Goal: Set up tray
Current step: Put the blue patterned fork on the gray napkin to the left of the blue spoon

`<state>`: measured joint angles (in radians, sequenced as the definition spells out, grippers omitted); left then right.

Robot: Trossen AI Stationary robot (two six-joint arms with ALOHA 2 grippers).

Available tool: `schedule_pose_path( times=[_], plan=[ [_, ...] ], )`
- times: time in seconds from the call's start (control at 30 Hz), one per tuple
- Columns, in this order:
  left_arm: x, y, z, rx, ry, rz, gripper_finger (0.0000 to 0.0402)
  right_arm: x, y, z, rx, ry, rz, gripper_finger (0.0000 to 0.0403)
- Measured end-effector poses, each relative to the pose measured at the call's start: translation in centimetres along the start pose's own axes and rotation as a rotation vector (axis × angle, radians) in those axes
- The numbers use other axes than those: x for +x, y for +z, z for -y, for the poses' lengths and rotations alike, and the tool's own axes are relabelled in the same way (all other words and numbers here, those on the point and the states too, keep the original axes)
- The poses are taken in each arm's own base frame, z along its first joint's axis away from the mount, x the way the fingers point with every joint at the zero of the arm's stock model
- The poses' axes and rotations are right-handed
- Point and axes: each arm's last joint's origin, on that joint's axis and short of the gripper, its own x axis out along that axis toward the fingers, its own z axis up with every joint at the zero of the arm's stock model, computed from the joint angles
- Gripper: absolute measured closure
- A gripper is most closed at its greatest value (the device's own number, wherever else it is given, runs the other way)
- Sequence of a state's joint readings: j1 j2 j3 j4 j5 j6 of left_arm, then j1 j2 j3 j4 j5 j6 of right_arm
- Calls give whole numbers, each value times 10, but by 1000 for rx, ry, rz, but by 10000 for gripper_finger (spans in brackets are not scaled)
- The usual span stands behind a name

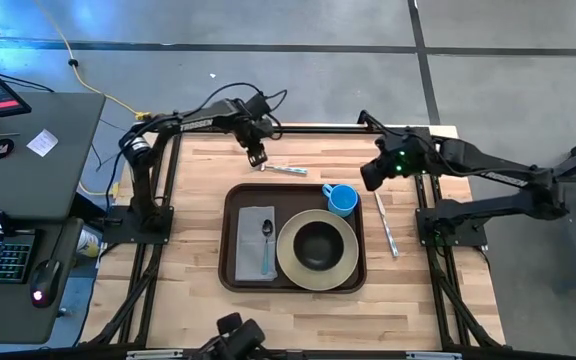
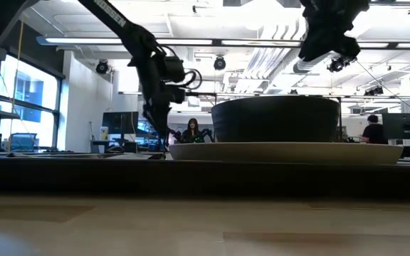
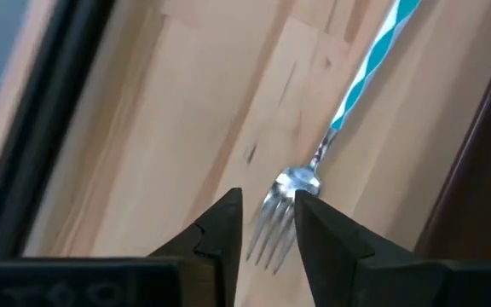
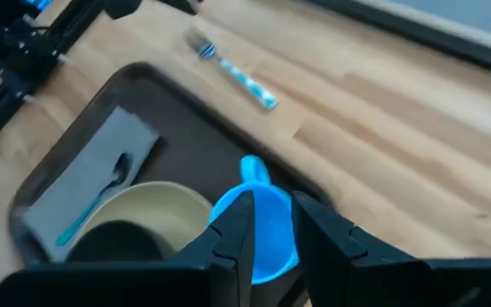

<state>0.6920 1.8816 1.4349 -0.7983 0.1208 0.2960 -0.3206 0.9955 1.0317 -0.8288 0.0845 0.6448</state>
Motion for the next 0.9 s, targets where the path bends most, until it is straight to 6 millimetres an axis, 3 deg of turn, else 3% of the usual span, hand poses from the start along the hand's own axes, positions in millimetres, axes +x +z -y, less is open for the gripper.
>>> schedule_pose_path(
  times=[0.17, 0.43, 0.7, 0.9],
  plan=[
    [22, 2, 5, 67, -21, -29, 244, 11, 2, -4, 42, 31, -43, 331],
    [50, 5, 26, 191, -72, -74, 241, 13, 3, -6, 91, 53, -45, 332],
    [55, 17, 48, 312, -21, -21, 241, 13, 3, -6, 118, 59, -51, 332],
    [64, 17, 48, 314, 22, -23, 241, 12, 2, -7, 118, 74, -63, 332]
  ],
)
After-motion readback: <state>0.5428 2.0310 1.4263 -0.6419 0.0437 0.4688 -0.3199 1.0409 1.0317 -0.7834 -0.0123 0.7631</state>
